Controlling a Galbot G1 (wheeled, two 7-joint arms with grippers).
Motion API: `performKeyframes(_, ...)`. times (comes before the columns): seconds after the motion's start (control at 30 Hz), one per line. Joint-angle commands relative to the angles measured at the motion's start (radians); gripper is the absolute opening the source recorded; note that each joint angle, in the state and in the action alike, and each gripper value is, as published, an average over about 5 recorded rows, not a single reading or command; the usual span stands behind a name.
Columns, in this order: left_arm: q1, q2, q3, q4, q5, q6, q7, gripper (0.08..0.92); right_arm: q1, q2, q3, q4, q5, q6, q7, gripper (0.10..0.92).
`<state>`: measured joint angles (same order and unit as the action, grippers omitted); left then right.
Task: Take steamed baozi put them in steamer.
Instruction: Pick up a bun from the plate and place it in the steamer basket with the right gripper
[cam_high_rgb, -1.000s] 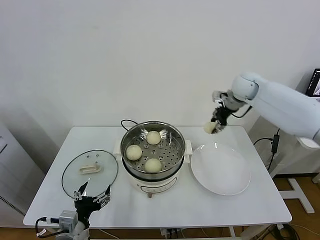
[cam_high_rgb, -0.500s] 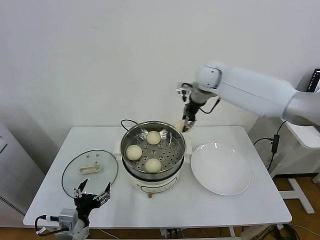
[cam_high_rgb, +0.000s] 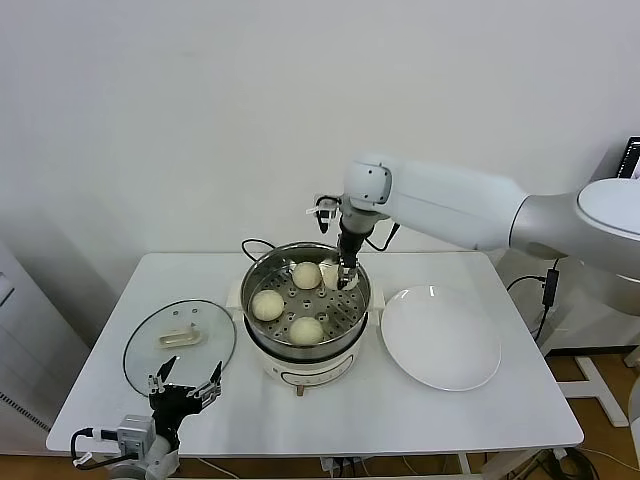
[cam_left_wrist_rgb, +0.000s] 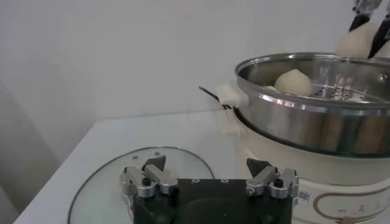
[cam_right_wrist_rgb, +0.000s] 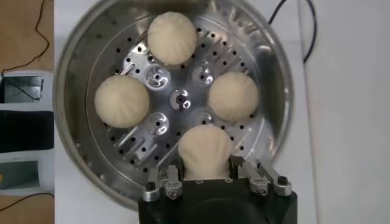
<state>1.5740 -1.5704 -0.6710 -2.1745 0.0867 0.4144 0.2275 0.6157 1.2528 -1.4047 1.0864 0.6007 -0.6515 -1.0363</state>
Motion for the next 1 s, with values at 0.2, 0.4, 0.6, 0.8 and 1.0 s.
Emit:
performKeyframes(0.2,0.002,-0.005,0.006,0.005,0.005,-0.001,0.0,0.823,-0.106,0.025,0.042,-0.005,-0.096,-0.03,0.048,0.458)
performKeyframes(0.4,0.002,-0.008,0.007,0.003,0.005,0.0,0.0,0.823,-0.114,0.022,0.049,0.001,-0.101,-0.036,0.05,0.461)
performKeyframes(0.6,0.004,-0.008,0.005,0.003,0.008,0.001,0.0,0.823,-0.107,0.003,0.049,0.023,-0.107,-0.038,0.049,0.508)
performKeyframes(0.8,0.004,-0.011,0.005,-0.002,0.01,0.001,0.0,0.823,-0.088,-0.026,0.07,0.04,-0.101,-0.039,0.049,0.679)
performKeyframes(1.0,0.008,-0.017,0.0,-0.002,0.013,0.0,-0.005,0.823,-0.067,-0.088,0.143,0.075,-0.084,-0.045,0.047,0.811)
